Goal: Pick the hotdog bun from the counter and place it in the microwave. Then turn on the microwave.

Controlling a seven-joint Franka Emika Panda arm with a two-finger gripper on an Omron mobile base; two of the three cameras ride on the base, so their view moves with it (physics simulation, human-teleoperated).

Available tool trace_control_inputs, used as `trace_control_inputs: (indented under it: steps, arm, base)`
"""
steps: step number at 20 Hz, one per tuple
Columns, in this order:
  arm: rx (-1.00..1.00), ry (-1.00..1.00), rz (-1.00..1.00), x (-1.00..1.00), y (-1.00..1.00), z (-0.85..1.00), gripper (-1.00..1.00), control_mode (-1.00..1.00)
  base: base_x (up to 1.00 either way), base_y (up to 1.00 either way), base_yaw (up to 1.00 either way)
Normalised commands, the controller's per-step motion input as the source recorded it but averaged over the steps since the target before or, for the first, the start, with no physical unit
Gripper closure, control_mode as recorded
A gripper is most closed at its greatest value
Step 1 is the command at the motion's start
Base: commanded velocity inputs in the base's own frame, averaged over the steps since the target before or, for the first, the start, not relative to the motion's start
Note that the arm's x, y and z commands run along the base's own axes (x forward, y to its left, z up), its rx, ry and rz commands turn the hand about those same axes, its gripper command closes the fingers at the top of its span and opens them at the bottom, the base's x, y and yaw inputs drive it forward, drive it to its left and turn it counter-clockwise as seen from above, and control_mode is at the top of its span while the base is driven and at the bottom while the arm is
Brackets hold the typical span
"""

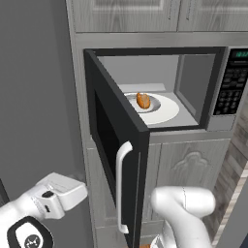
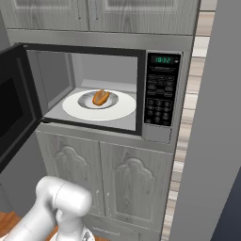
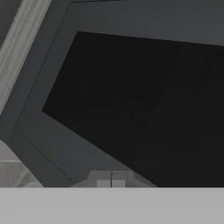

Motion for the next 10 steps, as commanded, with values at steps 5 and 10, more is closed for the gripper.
trace_control_inputs:
  steps: [5,10]
  arm:
    - [0.00,-0.03,0.00,-0.03,-0.30,0.00,1.00,-1.00]
    - [0.00,-0.03,0.00,-0.02,-0.31,0.04,1.00,-1.00]
  base:
    - [0.00,0.00,0.00]
    - [0.00,0.00,0.00]
